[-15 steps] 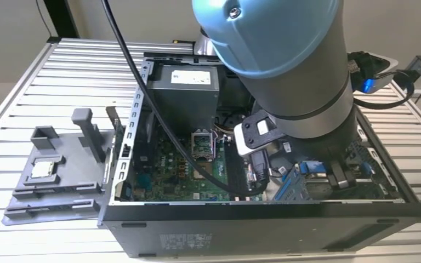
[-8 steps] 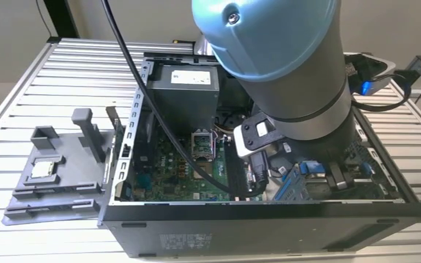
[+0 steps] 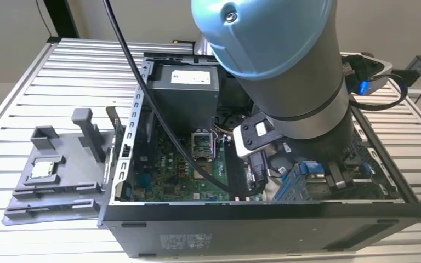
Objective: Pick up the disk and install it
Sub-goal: 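Insert the second disk wire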
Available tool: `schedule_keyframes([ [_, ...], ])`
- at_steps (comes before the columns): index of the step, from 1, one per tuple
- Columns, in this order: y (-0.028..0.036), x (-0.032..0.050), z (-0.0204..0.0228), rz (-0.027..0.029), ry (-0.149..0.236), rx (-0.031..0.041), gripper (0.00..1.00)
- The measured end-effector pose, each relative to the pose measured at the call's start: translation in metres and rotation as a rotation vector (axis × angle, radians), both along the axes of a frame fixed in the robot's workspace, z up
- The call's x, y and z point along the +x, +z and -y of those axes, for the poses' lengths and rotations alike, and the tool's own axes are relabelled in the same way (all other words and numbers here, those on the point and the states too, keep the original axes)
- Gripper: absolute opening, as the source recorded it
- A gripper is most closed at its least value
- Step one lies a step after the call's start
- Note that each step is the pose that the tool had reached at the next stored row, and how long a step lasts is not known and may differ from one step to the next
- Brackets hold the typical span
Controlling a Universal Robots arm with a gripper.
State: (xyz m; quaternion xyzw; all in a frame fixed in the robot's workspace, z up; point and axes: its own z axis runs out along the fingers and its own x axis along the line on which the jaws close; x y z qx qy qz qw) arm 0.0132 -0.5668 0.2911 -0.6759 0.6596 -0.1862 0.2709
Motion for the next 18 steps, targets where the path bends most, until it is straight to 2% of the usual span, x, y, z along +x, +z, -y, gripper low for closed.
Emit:
schedule_keyframes([
  [4,0.0000,0.0000,0.0000,-0.0001,0.000,-0.0002,0.00],
  [5,0.0000,0.0000,0.0000,-0.0001,0.000,-0.0002,1.00],
  [7,0.0004,0.0004,-0.0002,-0.0003,0.001,0.0026,1.00],
  [8,0.0042,0.0002,-0.0001,-0.0011,0.001,0.0029,1.00],
  [9,0.0098,0.0001,0.0000,-0.0018,0.000,0.0003,1.00],
  [16,0.0422,0.0000,0.0000,-0.0023,0.000,0.0003,1.00],
  [17,0.0468,-0.0001,0.0000,-0.0024,0.000,0.0001,0.00],
  [18,0.0513,-0.0001,0.0001,-0.0023,0.000,0.0003,0.00],
])
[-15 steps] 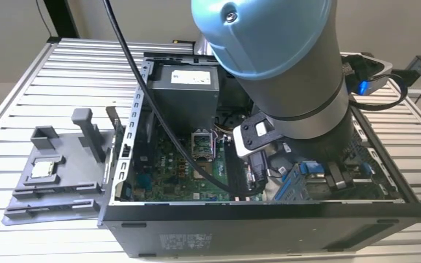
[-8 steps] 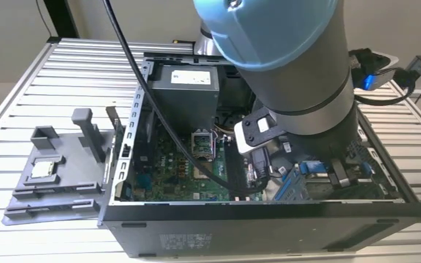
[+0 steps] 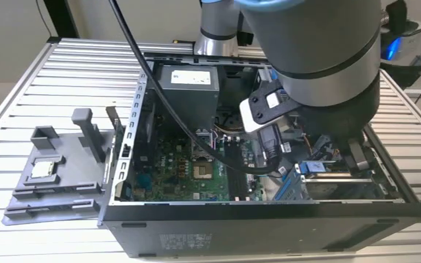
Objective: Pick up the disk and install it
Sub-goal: 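Insert the second disk wire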
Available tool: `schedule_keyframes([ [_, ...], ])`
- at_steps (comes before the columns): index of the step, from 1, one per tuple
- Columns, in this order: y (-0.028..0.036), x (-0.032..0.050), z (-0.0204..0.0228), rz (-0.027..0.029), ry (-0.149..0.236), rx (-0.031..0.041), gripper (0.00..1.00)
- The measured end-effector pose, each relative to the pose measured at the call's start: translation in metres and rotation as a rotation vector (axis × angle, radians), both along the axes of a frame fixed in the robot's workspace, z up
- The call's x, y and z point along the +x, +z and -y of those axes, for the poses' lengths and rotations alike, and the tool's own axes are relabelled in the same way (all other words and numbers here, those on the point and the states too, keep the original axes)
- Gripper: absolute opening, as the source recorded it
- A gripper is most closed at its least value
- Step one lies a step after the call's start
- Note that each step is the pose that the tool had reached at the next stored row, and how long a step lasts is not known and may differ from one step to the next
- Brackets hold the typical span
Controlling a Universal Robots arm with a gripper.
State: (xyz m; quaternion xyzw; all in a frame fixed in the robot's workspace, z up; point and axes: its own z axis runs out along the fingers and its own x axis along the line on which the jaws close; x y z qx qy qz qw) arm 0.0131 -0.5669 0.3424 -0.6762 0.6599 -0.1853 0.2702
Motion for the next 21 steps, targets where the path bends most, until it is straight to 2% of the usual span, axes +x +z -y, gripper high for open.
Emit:
schedule_keyframes([
  [3,0.0077,-0.0001,0.0000,-0.0001,0.000,-0.0001,0.00],
  [9,0.0089,-0.0001,0.0000,0.0000,0.000,-0.0002,0.00],
  [10,0.0090,0.0003,-0.0002,-0.0012,0.000,-0.0054,0.00],
  [15,0.0091,0.0045,-0.0006,-0.0365,0.000,-0.0555,0.00],
  [16,0.0090,0.0048,-0.0006,-0.0384,0.000,-0.0574,0.00],
  [18,0.0090,0.0047,-0.0005,-0.0385,0.000,-0.0578,0.00],
  [20,0.0091,0.0048,-0.0006,-0.0384,0.000,-0.0630,0.00],
  [21,0.0091,0.0048,-0.0006,-0.0385,0.000,-0.0631,0.00],
])
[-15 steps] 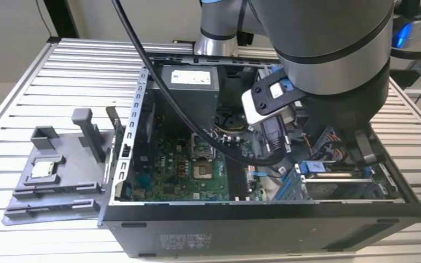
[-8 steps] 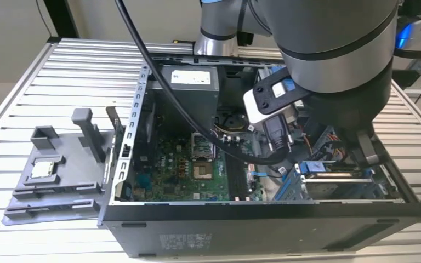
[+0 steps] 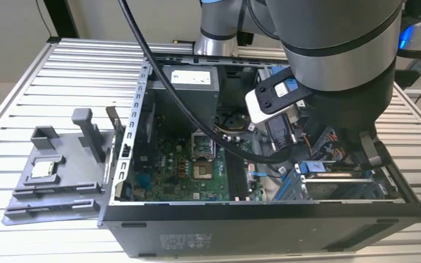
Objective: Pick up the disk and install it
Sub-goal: 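Insert the second disk wire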
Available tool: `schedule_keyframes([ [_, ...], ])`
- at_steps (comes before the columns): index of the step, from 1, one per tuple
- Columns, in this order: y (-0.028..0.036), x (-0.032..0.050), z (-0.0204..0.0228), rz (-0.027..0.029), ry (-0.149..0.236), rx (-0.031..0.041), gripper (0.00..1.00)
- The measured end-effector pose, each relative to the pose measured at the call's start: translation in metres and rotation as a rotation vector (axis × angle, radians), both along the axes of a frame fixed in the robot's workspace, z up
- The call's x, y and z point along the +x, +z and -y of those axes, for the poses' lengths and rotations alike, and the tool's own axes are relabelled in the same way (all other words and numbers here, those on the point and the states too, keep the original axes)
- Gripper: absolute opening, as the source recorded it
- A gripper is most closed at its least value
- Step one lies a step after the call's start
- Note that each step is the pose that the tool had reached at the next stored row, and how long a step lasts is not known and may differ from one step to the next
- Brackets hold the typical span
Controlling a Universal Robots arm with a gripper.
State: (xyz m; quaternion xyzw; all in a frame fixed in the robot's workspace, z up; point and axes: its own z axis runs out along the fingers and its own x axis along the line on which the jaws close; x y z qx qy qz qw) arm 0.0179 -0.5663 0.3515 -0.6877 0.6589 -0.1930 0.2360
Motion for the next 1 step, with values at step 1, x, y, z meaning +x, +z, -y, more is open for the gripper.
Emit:
schedule_keyframes([
  [1,0.0000,0.0000,0.0000,0.0000,0.000,-0.0001,0.00],
])
